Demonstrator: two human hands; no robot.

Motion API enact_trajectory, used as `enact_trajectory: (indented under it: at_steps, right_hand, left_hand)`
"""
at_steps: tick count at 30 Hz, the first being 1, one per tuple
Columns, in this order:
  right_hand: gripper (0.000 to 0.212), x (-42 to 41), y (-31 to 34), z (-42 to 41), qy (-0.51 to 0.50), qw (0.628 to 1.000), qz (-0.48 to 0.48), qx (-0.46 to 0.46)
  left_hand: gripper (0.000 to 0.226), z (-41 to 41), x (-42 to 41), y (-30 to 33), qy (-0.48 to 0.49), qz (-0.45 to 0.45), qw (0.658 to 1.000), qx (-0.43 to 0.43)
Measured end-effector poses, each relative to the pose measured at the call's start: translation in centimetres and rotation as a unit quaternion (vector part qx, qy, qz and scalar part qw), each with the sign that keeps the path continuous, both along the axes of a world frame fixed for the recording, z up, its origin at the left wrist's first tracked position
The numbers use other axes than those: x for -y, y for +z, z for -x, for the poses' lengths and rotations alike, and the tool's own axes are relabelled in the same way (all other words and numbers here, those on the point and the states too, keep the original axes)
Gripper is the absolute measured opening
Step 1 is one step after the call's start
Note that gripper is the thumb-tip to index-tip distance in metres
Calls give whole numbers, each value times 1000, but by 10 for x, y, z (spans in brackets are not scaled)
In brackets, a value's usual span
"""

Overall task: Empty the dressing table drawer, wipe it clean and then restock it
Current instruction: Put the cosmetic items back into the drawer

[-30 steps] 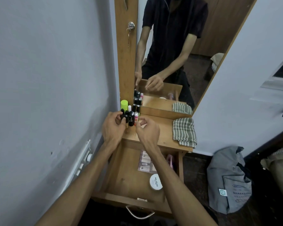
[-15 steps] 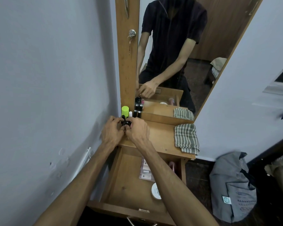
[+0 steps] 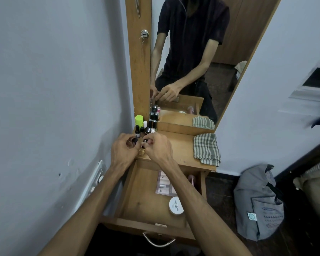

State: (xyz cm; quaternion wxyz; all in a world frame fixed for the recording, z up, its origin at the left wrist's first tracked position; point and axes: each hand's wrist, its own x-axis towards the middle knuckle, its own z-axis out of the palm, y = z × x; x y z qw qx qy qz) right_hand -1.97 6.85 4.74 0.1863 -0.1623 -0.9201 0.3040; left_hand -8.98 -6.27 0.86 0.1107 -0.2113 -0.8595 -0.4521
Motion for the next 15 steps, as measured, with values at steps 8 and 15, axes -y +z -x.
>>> enact_trajectory:
  at_steps: [8,15]
  right_hand:
    - [10,-4,-17,-42,10,999,17,27]
    - [6,14,-56,-70,-7,995,5,97]
  left_hand:
    - [23,-36,16,-23,-84,-1,996,-16]
    - [24,-64,21,-57,-57,71,995,27]
